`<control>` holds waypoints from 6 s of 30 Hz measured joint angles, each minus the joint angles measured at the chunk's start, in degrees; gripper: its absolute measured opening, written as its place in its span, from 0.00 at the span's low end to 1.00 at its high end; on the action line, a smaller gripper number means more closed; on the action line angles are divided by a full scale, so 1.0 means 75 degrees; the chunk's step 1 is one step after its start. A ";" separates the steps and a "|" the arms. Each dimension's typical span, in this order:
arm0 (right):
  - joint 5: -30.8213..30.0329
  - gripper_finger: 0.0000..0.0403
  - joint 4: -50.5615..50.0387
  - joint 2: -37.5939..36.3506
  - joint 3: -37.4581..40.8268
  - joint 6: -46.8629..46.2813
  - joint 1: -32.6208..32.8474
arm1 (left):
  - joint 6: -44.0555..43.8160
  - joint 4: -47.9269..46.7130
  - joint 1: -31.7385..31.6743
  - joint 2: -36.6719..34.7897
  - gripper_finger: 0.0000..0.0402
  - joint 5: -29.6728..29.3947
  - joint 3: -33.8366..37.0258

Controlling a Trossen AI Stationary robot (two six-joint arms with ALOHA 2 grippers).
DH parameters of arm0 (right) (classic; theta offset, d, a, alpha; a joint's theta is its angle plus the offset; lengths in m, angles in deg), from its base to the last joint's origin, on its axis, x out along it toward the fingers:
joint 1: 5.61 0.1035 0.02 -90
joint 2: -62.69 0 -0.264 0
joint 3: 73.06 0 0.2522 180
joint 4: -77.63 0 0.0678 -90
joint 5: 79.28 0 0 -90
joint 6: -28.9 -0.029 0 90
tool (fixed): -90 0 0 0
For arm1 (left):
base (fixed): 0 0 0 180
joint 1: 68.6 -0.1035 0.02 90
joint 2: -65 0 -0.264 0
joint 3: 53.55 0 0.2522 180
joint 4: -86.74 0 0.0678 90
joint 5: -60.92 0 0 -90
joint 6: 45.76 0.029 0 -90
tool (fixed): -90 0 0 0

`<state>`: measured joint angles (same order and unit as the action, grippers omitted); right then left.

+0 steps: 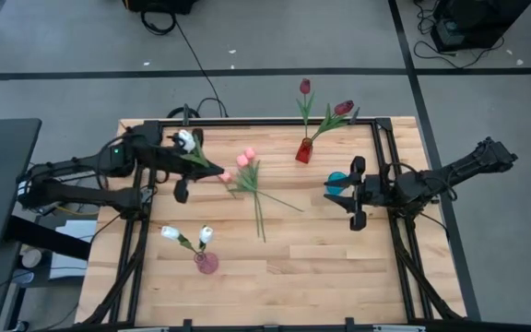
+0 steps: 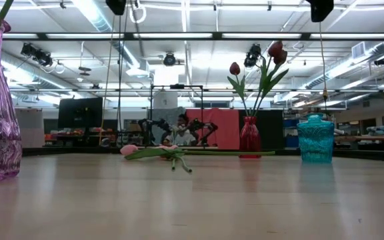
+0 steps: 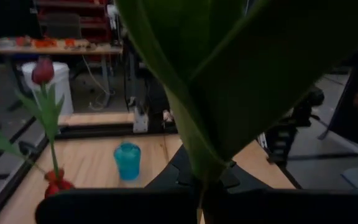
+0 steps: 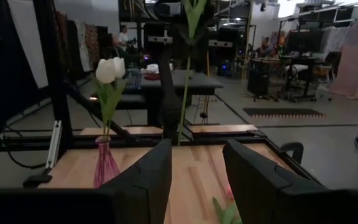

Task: Sort flowers into vase by color
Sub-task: Put the white tulip into the pink vase, then put the bottom pink tulip into the blue vase

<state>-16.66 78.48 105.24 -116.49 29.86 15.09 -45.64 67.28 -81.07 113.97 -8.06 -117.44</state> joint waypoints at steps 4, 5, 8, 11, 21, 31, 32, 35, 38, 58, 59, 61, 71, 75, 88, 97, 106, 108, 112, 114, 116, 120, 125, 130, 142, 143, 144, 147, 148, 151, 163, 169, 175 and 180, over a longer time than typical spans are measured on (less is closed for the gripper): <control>-0.0161 0.39 0.0013 0.0109 0.0000 -0.0265 -0.0002 | 0.0149 -0.1005 0.0003 -0.0323 0.01 0.0437 0.0000; -0.0231 0.39 0.0020 0.0156 0.0000 -0.0359 -0.0003 | 0.0160 -0.1315 0.0003 -0.0372 0.01 0.0658 0.0000; -0.0436 0.39 0.0074 0.0347 0.0000 -0.0578 -0.0013 | 0.0334 -0.2054 0.0003 -0.0478 0.01 0.1356 0.0000; -0.0611 0.39 0.0283 0.0593 0.0000 -0.0597 -0.0011 | 0.0295 -0.2104 0.0003 -0.0517 0.01 0.2193 0.0000; -0.1129 0.39 0.0963 0.1266 0.0000 -0.0527 -0.0016 | -0.0479 -0.1797 0.0035 -0.0505 0.01 0.3544 0.0000; -0.1272 0.39 0.1083 0.1445 0.0000 -0.0591 -0.0025 | -0.0852 -0.1788 0.0555 -0.0481 0.01 0.3520 0.0000; -0.1318 0.39 0.1093 0.1445 0.0000 -0.0591 -0.0025 | -0.0851 -0.1788 0.0644 -0.0481 0.01 0.3438 0.0000; -0.1473 0.39 0.1182 0.1443 0.0000 -0.0591 -0.0028 | -0.0818 -0.1786 0.0910 -0.0481 0.01 0.3057 0.0000; -0.1553 0.39 0.1190 0.1443 0.0000 -0.0588 -0.0028 | -0.0646 -0.1776 0.1172 -0.0479 0.01 0.2615 0.0000; -0.1628 0.39 0.1247 0.1443 0.0000 -0.0568 -0.0028 | -0.0606 -0.1549 0.2571 0.0084 0.01 0.1765 0.0000; -0.1628 0.39 0.1245 0.1443 0.0000 -0.0568 -0.0028 | -0.0504 -0.1563 0.2613 0.0111 0.01 0.1739 0.0000; -0.1625 0.39 0.1247 0.1443 0.0000 -0.0568 -0.0028 | -0.0333 -0.1619 0.2702 0.0155 0.01 0.1711 0.0000; -0.1625 0.39 0.1244 0.1443 0.0000 -0.0565 -0.0028 | 0.0655 -0.2156 0.3093 0.0177 0.01 0.1699 0.0000; -0.1625 0.39 0.1244 0.1443 0.0000 -0.0565 -0.0030 | 0.0777 -0.2369 0.3226 0.0206 0.03 0.1107 0.0002; -0.1602 0.39 0.1324 0.1443 0.0000 -0.0565 -0.0271 | 0.0962 -0.2989 0.3279 0.0209 0.28 0.0598 0.0003; -0.1562 0.39 0.1360 0.1443 0.0000 -0.0582 -0.0273 | 0.1336 -0.3983 0.3206 -0.0045 0.34 0.0482 -0.0422; -0.1197 0.39 0.1358 0.1441 0.0000 -0.0654 -0.0279 | 0.1317 -0.4067 0.3209 -0.0030 0.34 0.0478 -0.0784; -0.1197 0.39 0.1356 0.1441 0.0000 -0.0655 -0.0279 | 0.1317 -0.4080 0.3214 -0.0033 0.34 0.0477 -0.0867; -0.1197 0.39 0.1358 0.1443 0.0000 -0.0658 -0.0279 | 0.1300 -0.4454 0.3214 -0.0033 0.34 0.0477 -0.0980; -0.1197 0.39 0.1358 0.1440 0.0000 -0.0658 -0.0279 | 0.1300 -0.4679 0.3214 -0.0033 0.34 0.0477 -0.1054; -0.1197 0.39 0.1358 0.1441 0.0000 -0.0659 -0.0279 | 0.1299 -0.4974 0.3214 -0.0033 0.34 0.0436 -0.1185; -0.1197 0.39 0.1358 0.1443 0.0000 -0.0661 -0.0279 | 0.1430 -0.5645 0.3214 -0.0052 0.34 -0.0129 -0.1631; -0.1197 0.39 0.1355 0.1441 0.0000 -0.0684 -0.0279 | 0.1497 -0.6048 0.3214 -0.0135 0.34 -0.0835 -0.2075; -0.1203 0.39 0.1376 0.1576 -0.0006 -0.1246 -0.0293 | 0.1508 -0.6632 0.3214 -0.0194 0.34 -0.1880 -0.2365; -0.1175 0.37 0.1128 0.3891 -0.0738 -0.2012 -0.0825 | 0.1334 -0.5190 0.2569 -0.0645 0.33 -0.3233 -0.1793; -0.1120 0.37 0.1009 0.4057 -0.0844 -0.2071 -0.0908 | 0.1340 -0.5178 0.2467 -0.0668 0.33 -0.3227 -0.1709; -0.0987 0.37 0.0933 0.4229 -0.0963 -0.2135 -0.1006 | 0.1353 -0.5173 0.2380 -0.0714 0.32 -0.3218 -0.1640; -0.0476 0.37 0.0766 0.4619 -0.1227 -0.2201 -0.1227 | 0.1367 -0.5113 0.2204 -0.0951 0.30 -0.3195 -0.1435; -0.0345 0.37 0.0774 0.4740 -0.1299 -0.2198 -0.1288 | 0.1363 -0.5031 0.2163 -0.1081 0.29 -0.3192 -0.1336; -0.0129 0.37 0.0759 0.5005 -0.1465 -0.2194 -0.1458 | 0.1284 -0.4532 0.2026 -0.1490 0.27 -0.3182 -0.0936; 0.0677 0.37 0.0838 0.5690 -0.1655 -0.2391 -0.2005 | 0.0955 -0.1523 0.1303 -0.2328 0.23 -0.3918 0.1678; 0.0869 0.37 0.0851 0.5683 -0.1658 -0.2273 -0.2001 | 0.0756 -0.1147 0.0645 -0.2344 0.19 -0.3852 0.2159; 0.0817 0.37 0.0841 0.5692 -0.1658 -0.2331 -0.2001 | 0.0276 0.0224 0.0507 -0.2287 0.16 -0.4255 0.3095; 0.0796 0.37 0.0842 0.5692 -0.1656 -0.2363 -0.2001 | -0.0467 0.1682 0.0516 -0.2282 0.14 -0.4247 0.4156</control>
<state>-10.69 84.80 147.93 -128.91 12.14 0.08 -49.15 79.89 -77.20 96.85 -39.91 -86.27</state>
